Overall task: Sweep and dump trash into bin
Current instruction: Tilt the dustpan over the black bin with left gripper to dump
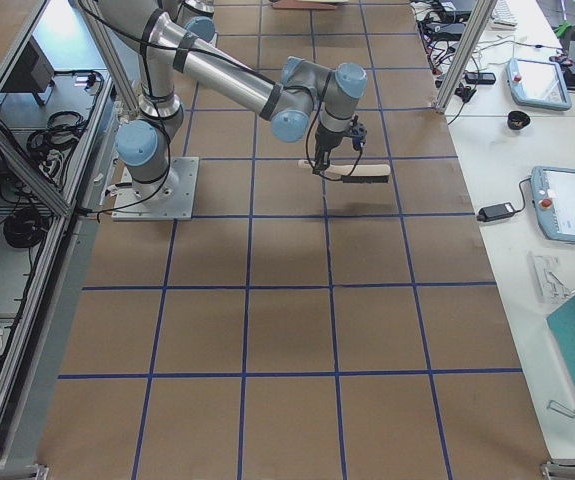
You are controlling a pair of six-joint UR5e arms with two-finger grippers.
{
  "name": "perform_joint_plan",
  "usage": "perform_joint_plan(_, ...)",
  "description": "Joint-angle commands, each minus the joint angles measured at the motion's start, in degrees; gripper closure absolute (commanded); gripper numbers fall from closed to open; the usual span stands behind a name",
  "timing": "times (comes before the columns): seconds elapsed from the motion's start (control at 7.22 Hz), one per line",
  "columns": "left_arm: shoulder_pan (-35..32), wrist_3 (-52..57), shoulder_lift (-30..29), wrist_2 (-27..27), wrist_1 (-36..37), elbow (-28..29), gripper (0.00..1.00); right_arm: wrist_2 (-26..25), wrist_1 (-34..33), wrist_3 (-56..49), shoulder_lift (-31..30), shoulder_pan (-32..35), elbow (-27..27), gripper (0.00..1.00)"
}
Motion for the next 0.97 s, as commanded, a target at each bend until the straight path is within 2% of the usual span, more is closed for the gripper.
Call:
perform_joint_plan(0.0,3.33,2.70,-2.71,1.25,-1.33,5.20,1.00,-2.34,-2.63,-2.78,2.78,-0.27,0.02,1.00)
perform_joint_plan(0.55,9.74,8.49,-8.16,4.15,-1.33,13.47,1.00,-2.79,-8.18,-5.68,6.55,-2.38,-1.03,1.00)
perform_joint_plan(0.83,12.21,10.53,-10.70,5.21,-1.07,17.33,1.00,-2.35,-8.27,-5.60,8.32,-2.47,-1.21,1.00)
